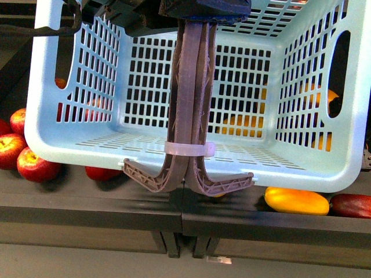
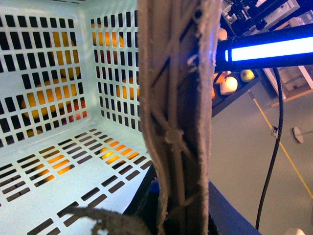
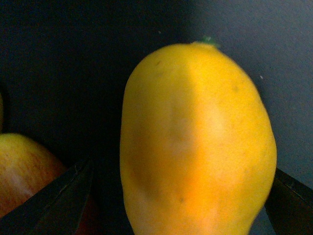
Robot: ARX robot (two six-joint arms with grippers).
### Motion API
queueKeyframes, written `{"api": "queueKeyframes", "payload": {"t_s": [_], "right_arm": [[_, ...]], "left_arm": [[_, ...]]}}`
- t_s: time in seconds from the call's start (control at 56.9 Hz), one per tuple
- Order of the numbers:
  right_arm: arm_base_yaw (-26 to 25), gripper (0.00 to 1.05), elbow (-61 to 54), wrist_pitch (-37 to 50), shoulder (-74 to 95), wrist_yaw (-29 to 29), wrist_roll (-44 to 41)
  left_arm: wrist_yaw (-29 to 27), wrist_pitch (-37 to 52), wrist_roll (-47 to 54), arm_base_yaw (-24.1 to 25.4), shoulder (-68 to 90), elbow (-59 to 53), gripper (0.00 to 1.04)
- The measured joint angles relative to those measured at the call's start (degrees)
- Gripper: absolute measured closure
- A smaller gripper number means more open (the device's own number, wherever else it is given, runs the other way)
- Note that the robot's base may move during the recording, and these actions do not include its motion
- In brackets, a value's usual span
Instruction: Pick mango and avocado into basket
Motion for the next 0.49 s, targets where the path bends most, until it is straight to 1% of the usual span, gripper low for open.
{"api": "queueKeyframes", "payload": {"t_s": [0.246, 0.316, 0.369, 0.404, 0.439, 0.492], "right_arm": [[-1.6, 0.09, 5.7, -1.5, 4.0, -0.7, -3.1], [-2.0, 0.18, 6.6, -0.6, 4.3, -1.6, -4.4], [-2.1, 0.23, 6.6, 0.4, 4.3, -1.7, -5.2], [-2.2, 0.29, 6.4, 0.9, 4.3, -1.9, -5.7], [-2.6, 0.36, 5.5, 1.5, 4.0, -2.4, -6.7], [-2.8, 0.4, 4.7, 2.3, 3.7, -2.7, -7.4]], "left_arm": [[-0.1, 0.0, 0.0, 0.0, 0.0, 0.0, 0.97], [-0.1, 0.0, 0.0, 0.0, 0.0, 0.0, 0.97], [-0.1, 0.0, 0.0, 0.0, 0.0, 0.0, 0.97], [-0.1, 0.0, 0.0, 0.0, 0.0, 0.0, 0.97], [-0.2, 0.0, 0.0, 0.0, 0.0, 0.0, 0.97], [-0.2, 0.0, 0.0, 0.0, 0.0, 0.0, 0.97]]}}
